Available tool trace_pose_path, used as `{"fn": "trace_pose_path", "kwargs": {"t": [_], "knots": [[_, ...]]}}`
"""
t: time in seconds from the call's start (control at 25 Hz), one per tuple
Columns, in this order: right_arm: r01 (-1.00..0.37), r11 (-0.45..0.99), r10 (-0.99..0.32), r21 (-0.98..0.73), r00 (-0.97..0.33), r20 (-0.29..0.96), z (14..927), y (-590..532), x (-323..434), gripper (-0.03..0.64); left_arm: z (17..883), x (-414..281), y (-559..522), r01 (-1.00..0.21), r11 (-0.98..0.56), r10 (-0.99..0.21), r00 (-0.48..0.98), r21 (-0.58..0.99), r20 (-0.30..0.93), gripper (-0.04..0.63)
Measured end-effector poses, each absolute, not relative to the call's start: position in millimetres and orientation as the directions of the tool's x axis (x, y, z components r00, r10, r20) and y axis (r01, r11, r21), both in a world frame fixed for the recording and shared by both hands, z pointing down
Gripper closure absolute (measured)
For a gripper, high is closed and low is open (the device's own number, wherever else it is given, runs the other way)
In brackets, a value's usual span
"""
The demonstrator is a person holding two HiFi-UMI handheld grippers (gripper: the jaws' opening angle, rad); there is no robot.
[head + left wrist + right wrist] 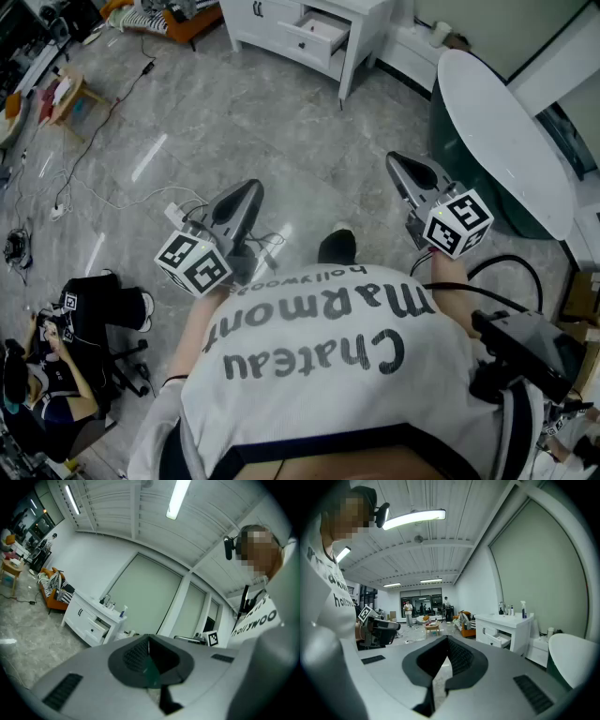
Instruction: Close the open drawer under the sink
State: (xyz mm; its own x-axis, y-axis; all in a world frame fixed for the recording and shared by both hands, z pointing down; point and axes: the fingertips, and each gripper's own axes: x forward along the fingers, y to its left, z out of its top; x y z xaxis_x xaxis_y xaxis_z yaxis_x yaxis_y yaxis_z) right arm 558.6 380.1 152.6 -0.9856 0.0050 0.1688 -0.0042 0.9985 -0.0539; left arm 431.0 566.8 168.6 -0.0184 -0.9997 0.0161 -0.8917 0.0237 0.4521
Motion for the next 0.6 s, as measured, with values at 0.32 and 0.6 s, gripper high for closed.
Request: {"fn": "trace_pose_path", "kwargs": {"t": [0.32, 0.6], "knots": [[0.006, 0.999, 0.014, -0.048, -0.984, 0.176, 152, 387, 554, 0.606, 164, 430, 572, -0.895, 0.018, -1.000, -0.013, 0.446, 0.014, 0.584], [0.077, 0.949, 0.074, -0.305, -0.997, -0.021, 137, 390, 541, 0.604, 164, 427, 576, -0.904, -0.004, -1.000, 0.000, 0.427, -0.010, 0.584]]}}
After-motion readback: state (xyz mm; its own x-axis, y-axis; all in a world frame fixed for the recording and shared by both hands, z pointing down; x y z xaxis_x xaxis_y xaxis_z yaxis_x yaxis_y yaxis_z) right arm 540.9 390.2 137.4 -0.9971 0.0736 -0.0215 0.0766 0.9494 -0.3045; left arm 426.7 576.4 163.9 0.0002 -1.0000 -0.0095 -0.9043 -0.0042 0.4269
